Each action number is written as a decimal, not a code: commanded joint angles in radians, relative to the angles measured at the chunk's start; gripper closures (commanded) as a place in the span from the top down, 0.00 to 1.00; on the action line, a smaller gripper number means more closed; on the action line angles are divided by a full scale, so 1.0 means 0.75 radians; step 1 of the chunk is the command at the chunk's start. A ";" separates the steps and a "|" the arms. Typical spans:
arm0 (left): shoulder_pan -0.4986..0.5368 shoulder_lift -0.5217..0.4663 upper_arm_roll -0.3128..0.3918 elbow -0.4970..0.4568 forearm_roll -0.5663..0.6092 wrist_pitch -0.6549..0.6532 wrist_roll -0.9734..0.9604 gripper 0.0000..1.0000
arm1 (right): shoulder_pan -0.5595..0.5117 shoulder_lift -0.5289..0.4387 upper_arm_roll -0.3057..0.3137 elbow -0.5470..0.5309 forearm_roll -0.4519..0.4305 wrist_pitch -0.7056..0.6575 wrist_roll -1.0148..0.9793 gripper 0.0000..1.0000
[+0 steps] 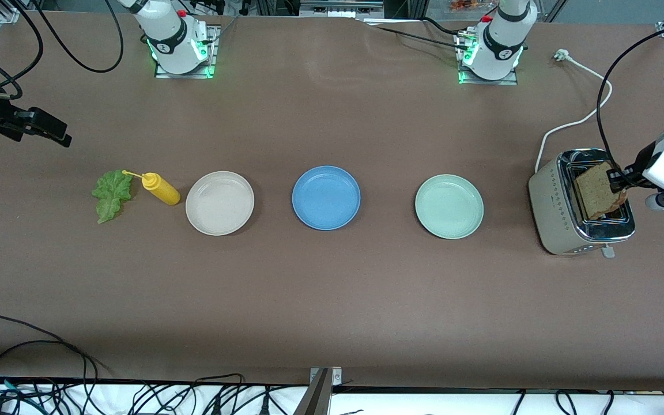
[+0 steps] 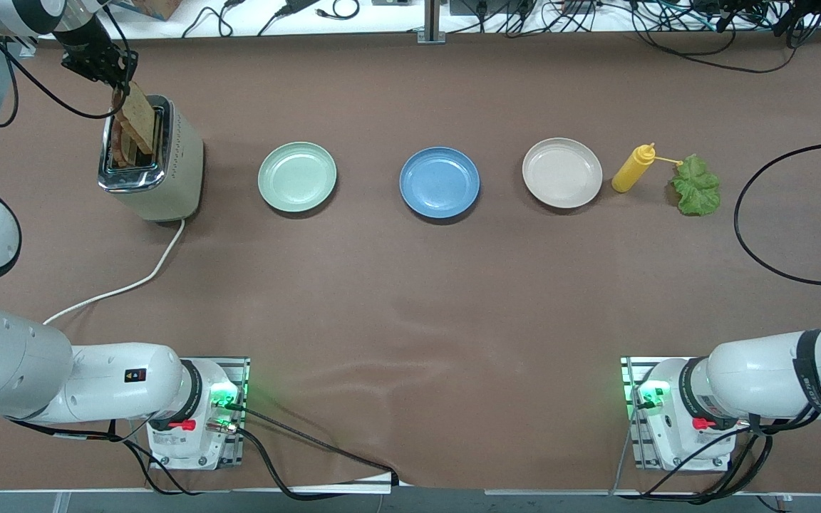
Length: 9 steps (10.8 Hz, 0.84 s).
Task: Make sandwich in blue plate with both arms
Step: 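Lower the left gripper into the toaster and grasp one bread slice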
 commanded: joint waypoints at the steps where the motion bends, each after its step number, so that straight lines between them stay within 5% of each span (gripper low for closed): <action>1: 0.006 -0.058 -0.031 0.007 0.040 -0.010 -0.012 0.00 | -0.009 0.003 0.014 0.017 -0.007 -0.018 0.022 1.00; 9: 0.013 -0.083 -0.111 0.024 0.042 -0.010 -0.031 0.00 | -0.011 0.003 0.012 0.015 -0.005 -0.022 0.022 1.00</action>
